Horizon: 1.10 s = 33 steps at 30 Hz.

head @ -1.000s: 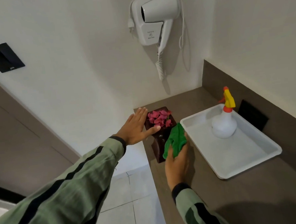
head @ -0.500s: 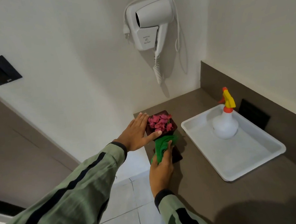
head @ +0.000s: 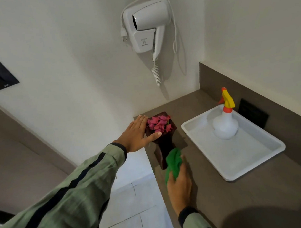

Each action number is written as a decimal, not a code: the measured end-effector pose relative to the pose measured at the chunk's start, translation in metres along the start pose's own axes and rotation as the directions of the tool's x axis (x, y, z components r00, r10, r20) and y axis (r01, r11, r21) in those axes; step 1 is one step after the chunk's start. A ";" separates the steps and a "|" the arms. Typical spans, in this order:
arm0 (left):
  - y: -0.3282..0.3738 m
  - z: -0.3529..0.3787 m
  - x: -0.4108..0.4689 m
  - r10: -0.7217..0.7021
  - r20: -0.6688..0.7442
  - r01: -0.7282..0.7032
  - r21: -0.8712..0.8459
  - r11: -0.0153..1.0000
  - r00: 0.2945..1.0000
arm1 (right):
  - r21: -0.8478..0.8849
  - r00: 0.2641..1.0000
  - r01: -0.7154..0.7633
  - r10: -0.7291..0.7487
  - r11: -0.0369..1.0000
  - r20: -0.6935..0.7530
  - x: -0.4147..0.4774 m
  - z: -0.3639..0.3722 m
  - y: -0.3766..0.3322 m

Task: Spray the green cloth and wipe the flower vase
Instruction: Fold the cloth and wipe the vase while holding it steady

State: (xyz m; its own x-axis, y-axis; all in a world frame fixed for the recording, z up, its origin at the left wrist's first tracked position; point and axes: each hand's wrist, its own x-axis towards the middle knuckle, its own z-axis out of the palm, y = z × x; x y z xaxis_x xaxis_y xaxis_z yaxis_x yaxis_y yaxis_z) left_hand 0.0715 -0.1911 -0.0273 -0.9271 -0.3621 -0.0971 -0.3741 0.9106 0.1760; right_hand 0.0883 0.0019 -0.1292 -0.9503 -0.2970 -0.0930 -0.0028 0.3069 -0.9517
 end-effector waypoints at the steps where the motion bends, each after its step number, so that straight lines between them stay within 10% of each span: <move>1: 0.001 0.000 0.000 0.001 0.000 -0.001 -0.004 1.000 1.000 | -0.042 0.997 0.005 -0.008 0.999 -0.072 0.009 -0.001 0.002; 20: 0.001 0.001 0.001 0.014 0.028 -0.014 0.006 1.000 1.000 | -0.193 0.994 -0.090 0.100 0.977 0.041 0.013 0.058 -0.003; 29: -0.004 0.002 0.003 0.008 0.028 -0.009 0.044 0.999 1.000 | 0.075 0.952 -0.240 0.219 0.968 0.215 0.011 0.026 0.000; 33: 0.001 -0.002 0.001 0.013 0.029 -0.015 0.059 0.998 0.999 | 0.262 0.983 -0.182 0.183 0.948 0.019 0.005 0.014 -0.012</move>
State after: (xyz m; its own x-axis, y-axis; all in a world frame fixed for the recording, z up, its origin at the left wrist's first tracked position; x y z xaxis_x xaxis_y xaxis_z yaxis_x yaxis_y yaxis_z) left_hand 0.0699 -0.1911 -0.0254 -0.9308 -0.3439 -0.1236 -0.3580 0.9260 0.1197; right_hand 0.0878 -0.0156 -0.1223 -0.9286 -0.2533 -0.2712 0.2516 0.1077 -0.9618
